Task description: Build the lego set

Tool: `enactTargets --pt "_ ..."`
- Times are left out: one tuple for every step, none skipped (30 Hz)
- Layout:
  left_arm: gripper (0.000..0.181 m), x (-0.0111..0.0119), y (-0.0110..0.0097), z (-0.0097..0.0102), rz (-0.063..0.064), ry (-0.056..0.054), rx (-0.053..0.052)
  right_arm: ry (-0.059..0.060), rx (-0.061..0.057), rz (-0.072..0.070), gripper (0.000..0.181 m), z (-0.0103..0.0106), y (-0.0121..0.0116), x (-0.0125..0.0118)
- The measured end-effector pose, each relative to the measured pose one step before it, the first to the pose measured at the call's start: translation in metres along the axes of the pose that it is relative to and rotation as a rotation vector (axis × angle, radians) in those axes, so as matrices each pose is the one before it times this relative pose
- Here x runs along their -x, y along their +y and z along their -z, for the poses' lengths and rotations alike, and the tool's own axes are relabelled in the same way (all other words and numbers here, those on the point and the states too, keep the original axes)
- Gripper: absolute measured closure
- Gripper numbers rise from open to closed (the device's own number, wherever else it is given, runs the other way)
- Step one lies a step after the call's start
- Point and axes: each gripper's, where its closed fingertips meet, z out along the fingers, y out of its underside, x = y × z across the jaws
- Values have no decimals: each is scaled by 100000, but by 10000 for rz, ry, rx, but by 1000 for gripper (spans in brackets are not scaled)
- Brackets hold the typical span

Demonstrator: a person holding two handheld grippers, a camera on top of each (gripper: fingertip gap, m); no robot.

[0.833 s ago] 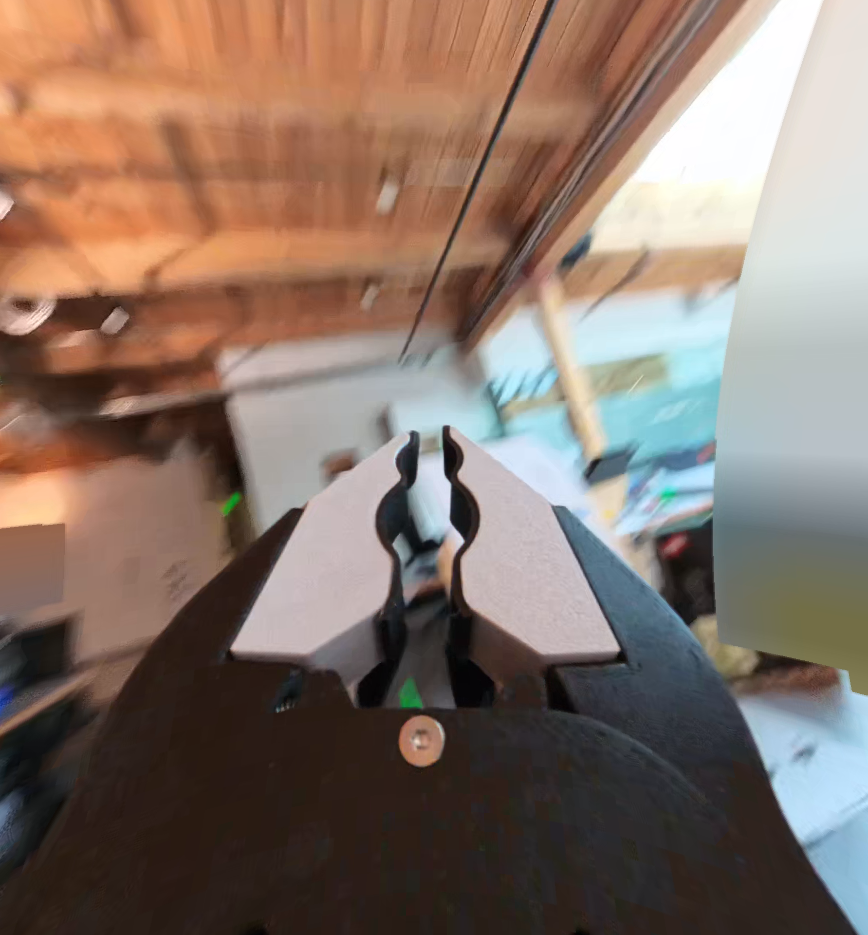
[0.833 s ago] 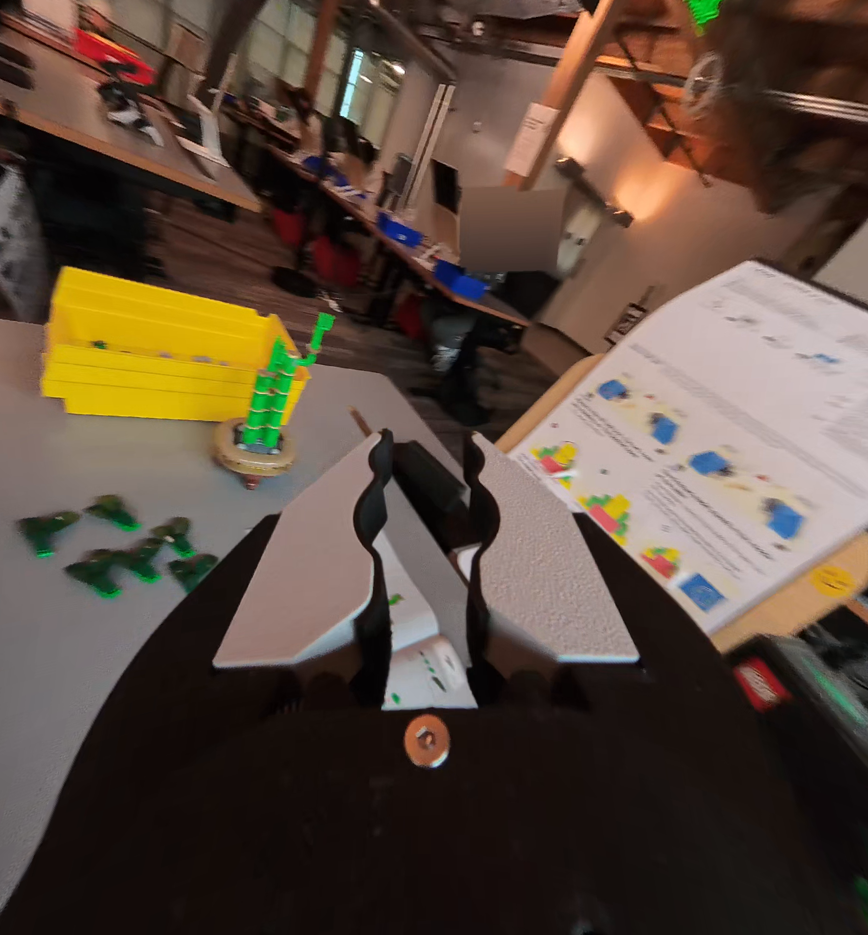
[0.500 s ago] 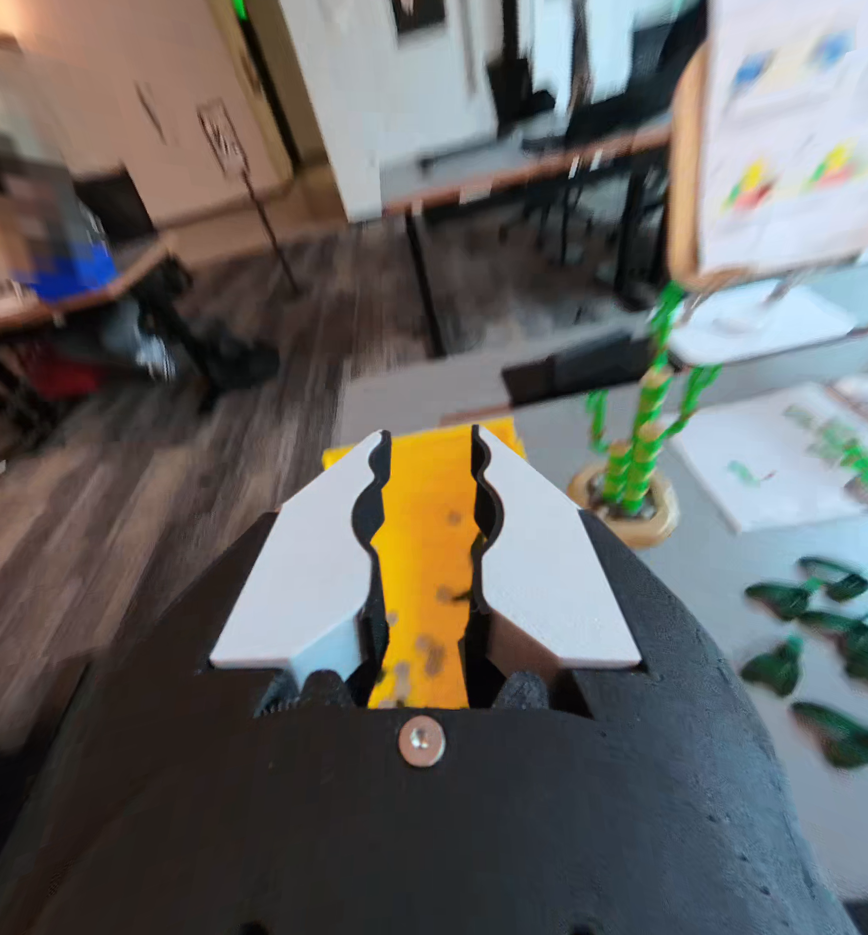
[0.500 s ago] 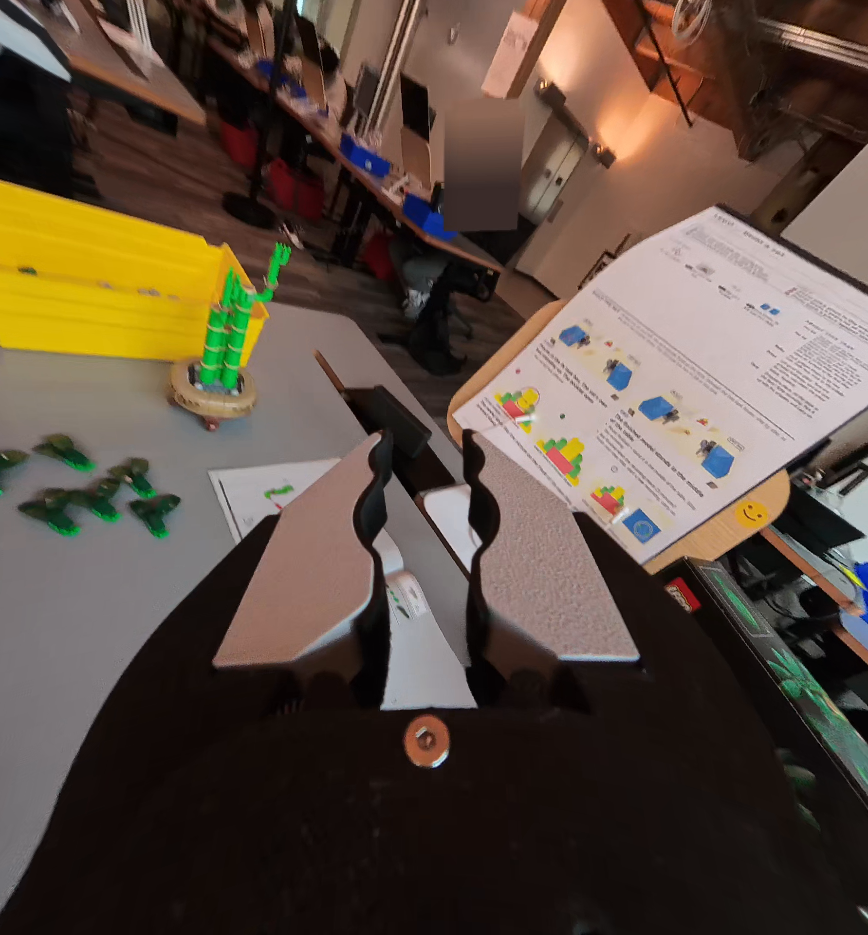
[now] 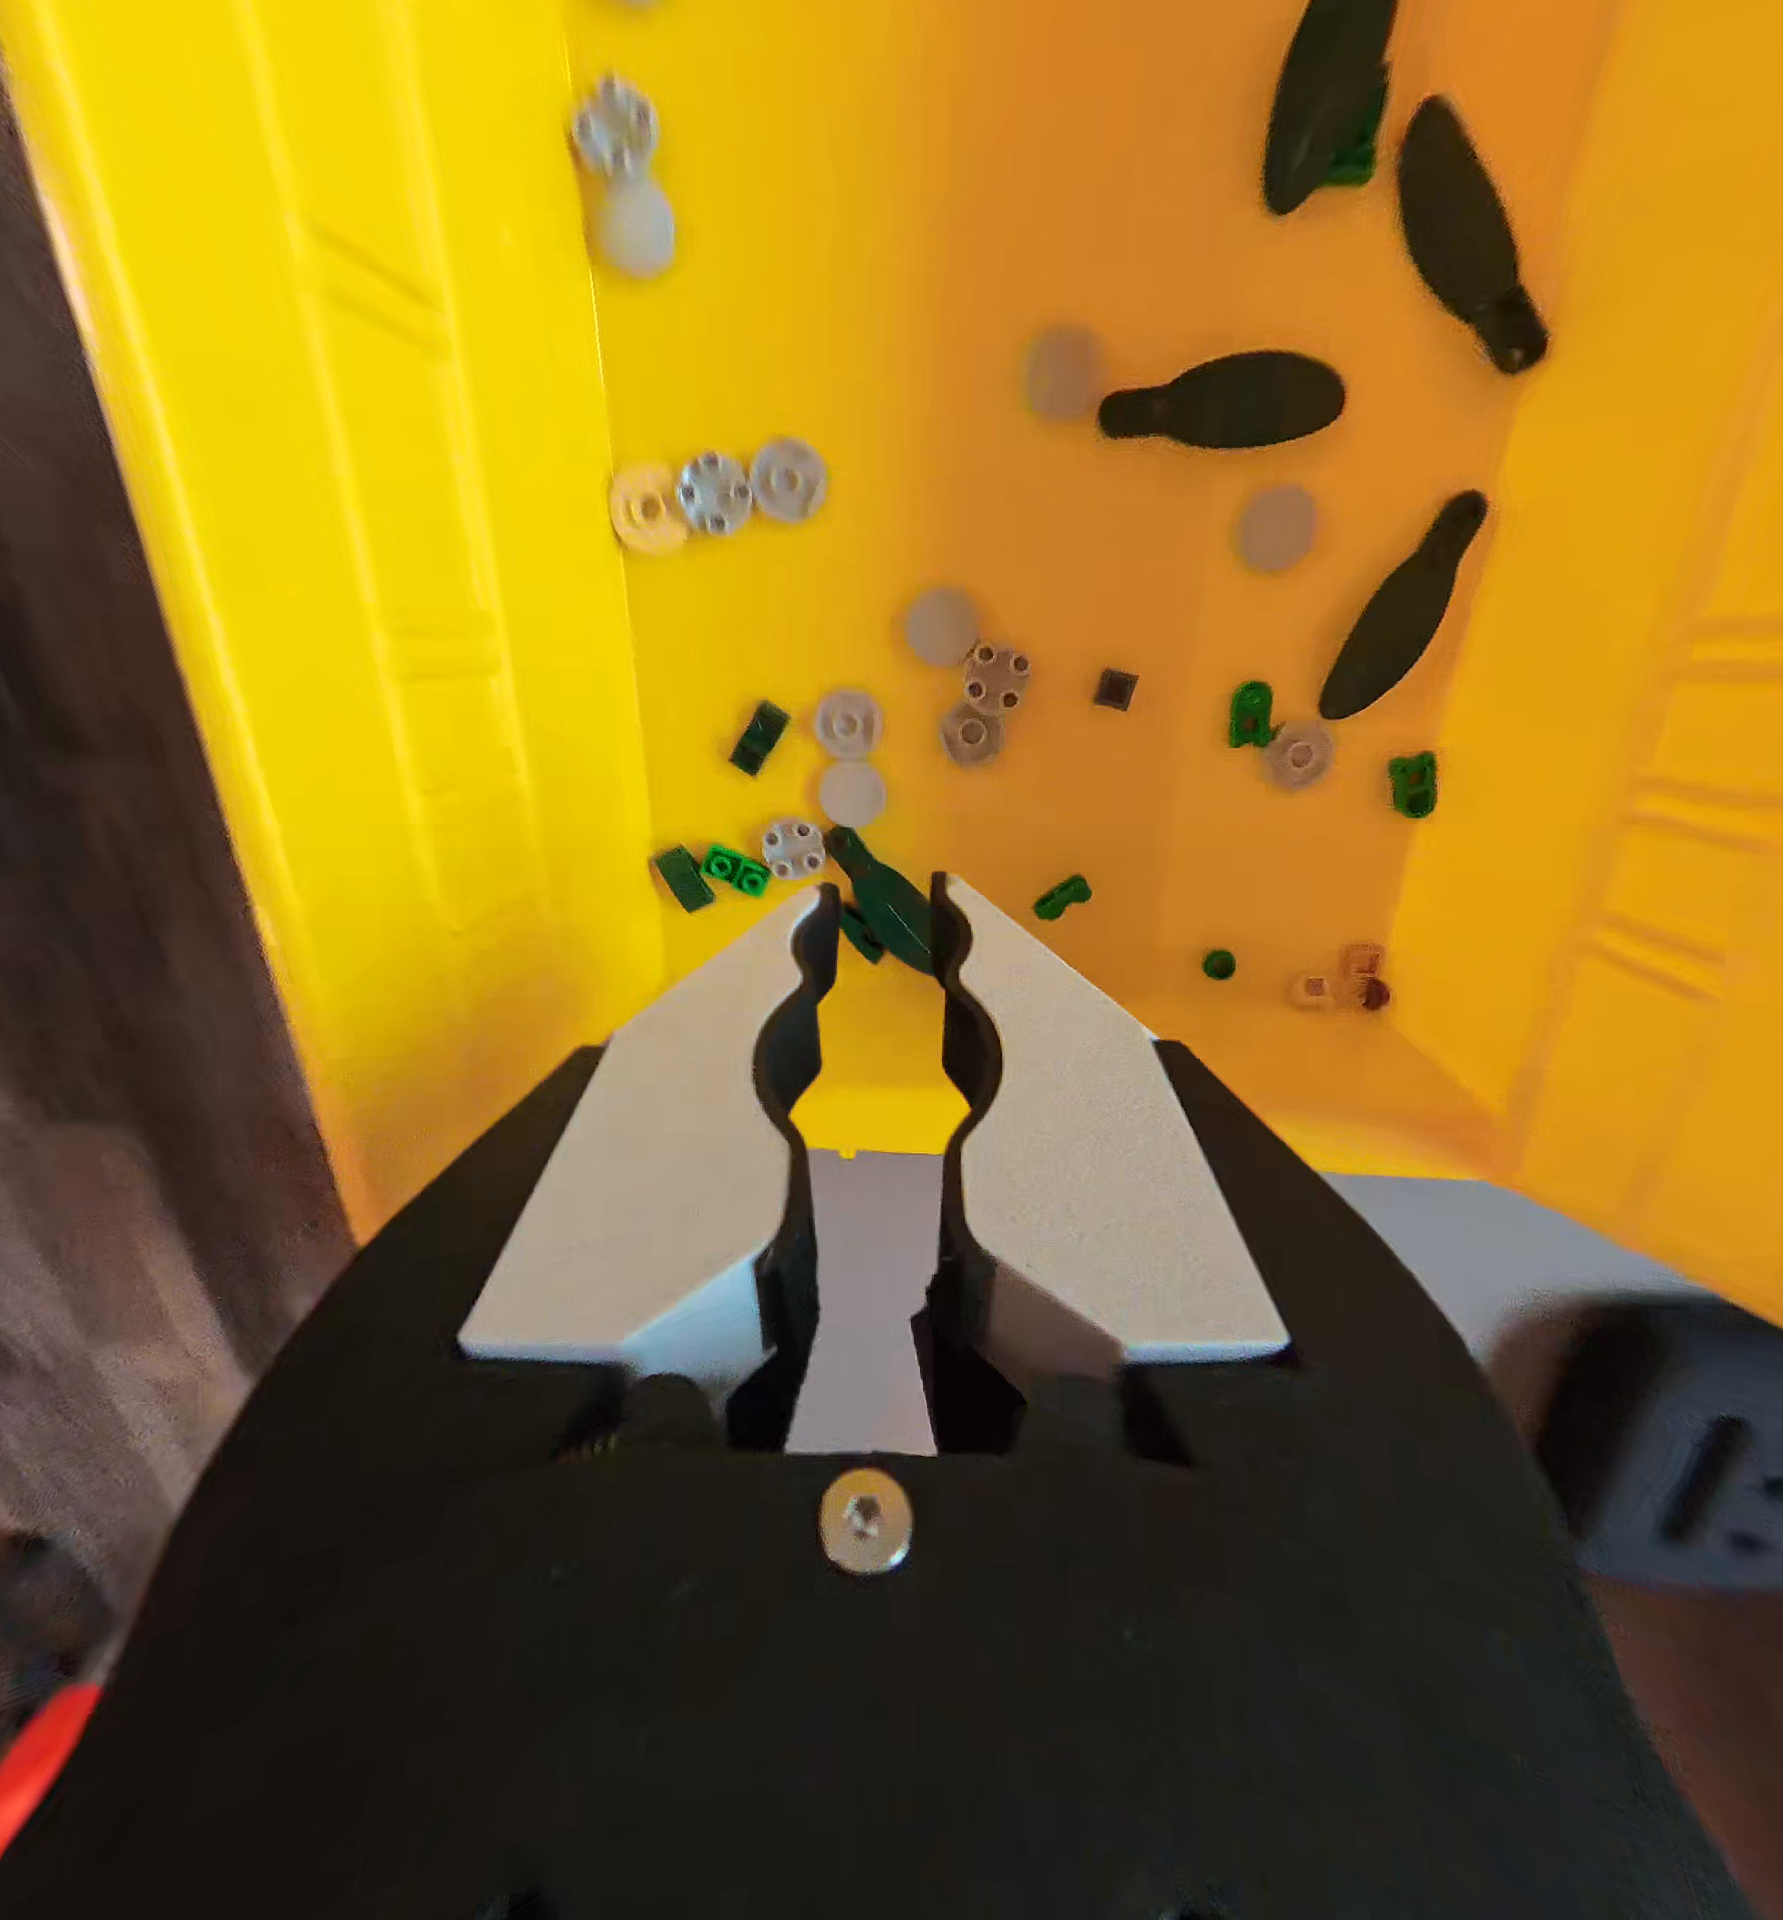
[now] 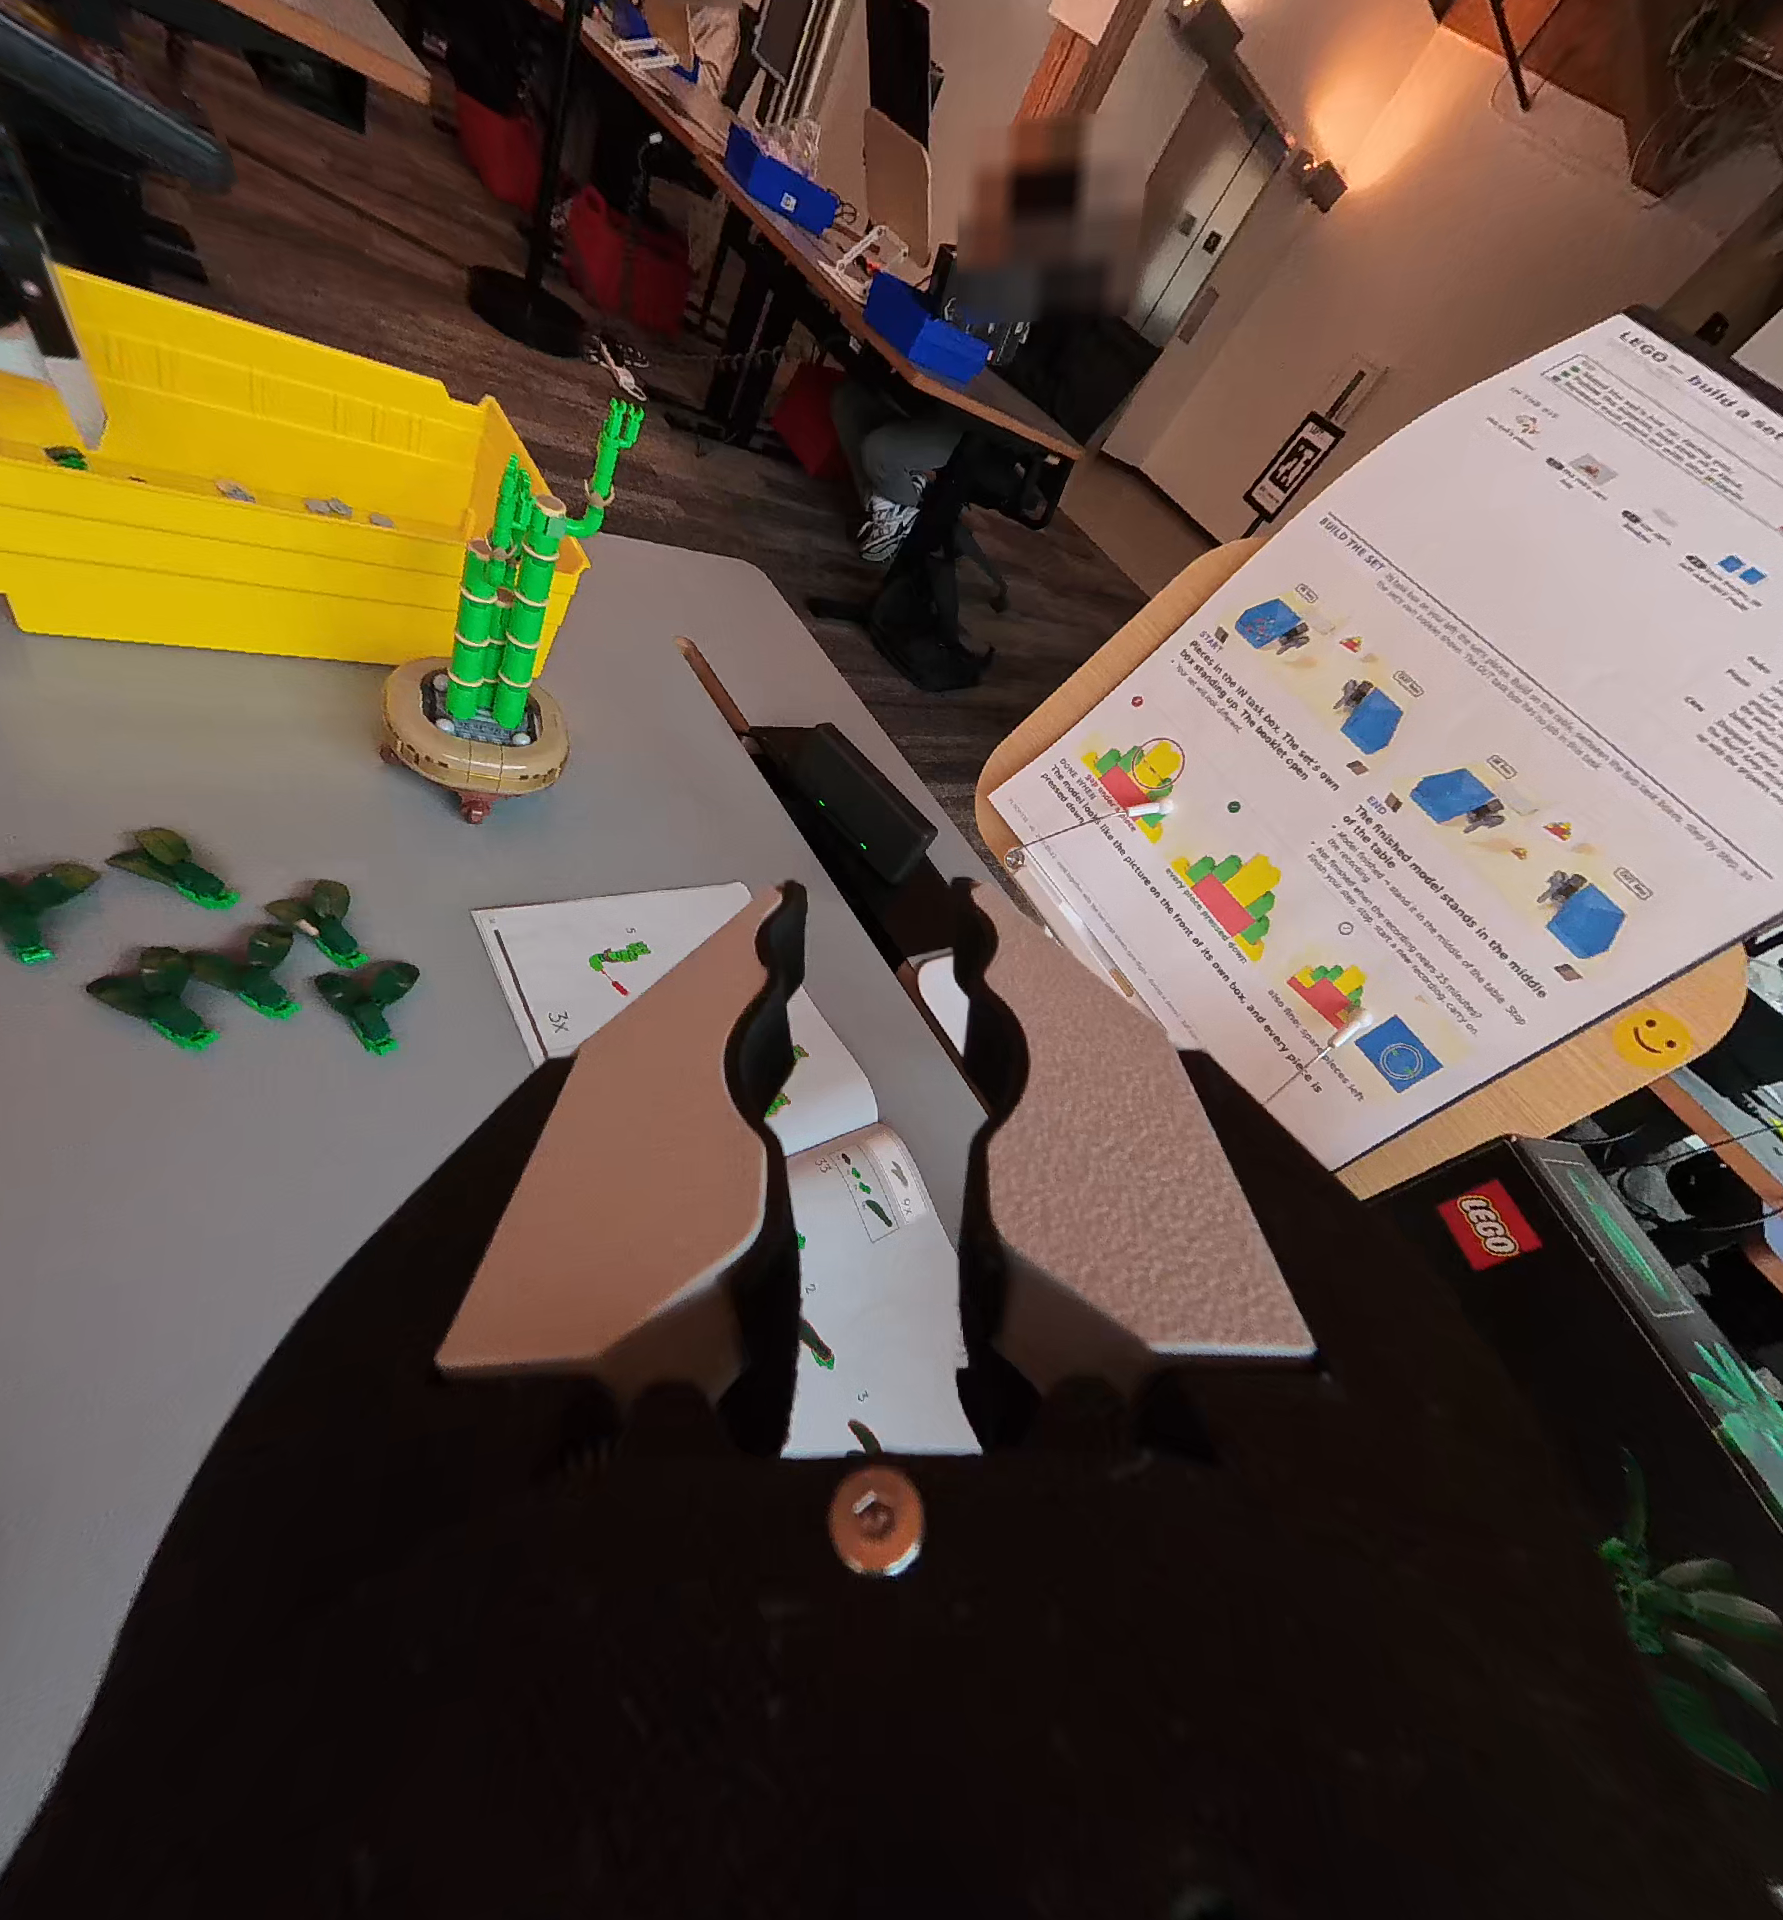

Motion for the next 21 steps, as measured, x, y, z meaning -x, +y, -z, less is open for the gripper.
enactTargets --pt "166 -184 336 -400 340 303 478 42 98 30 154 -1 190 -59" --pt "164 -271 207 -392 251 330 398 38 83 20 153 20 157 -73" --pt "159 -166 28 -385 258 242 265 8 47 12 153 31 101 -41" --pt "155 -79 131 -326 275 173 272 1 4 0 153 46 34 -32" --pt "154 -51 175 -292 191 123 295 12 -31 -13 153 37 11 -36" --pt "153 -71 -4 -277 65 12 180 8 -29 -20 153 46 -15 -73" --pt "152 51 -142 -213 -33 -142 69 4 -33 -22 153 59 -26 -72" --pt "153 233 -194 -156 -107 -306 30 -17 -28 -21 153 47 -15 -38" --pt "153 296 -166 -102 -127 -388 34 -19 -14 -13 153 35 5 -30" --pt "152 219 -68 -96 -101 -335 85 -7 4 0 153 30 43 -46" --pt "150 95 25 -129 -48 -229 144 7 12 6 153 37 49 -58" --pt "149 20 62 -187 -7 -132 162 6 20 9 153 33 69 -59" --pt "149 3 36 -234 -12 -78 153 -6 31 8 153 27 82 -43" --pt "149 88 45 -266 -5 -83 144 -23 35 10 153 29 88 -3" --pt "150 191 43 -277 44 -91 131 -32 43 20 153 34 102 20" --pt "151 199 69 -238 93 -73 117 -12 51 28 153 18 113 -3" --pt "151 89 59 -182 91 2 87 22 54 29 153 8 105 -55" --pt "153 -60 -18 -44 55 98 7 32 43 30 153 3 81 -74" --pt "155 -101 -42 48 28 100 -38 8 25 21 153 -3 54 -28" --pt "158 -29 40 14 -4 44 13 -24 17 11 153 -14 36 12" --pt "160 -19 123 -36 -7 25 57 -32 20 10 153 -27 45 28"
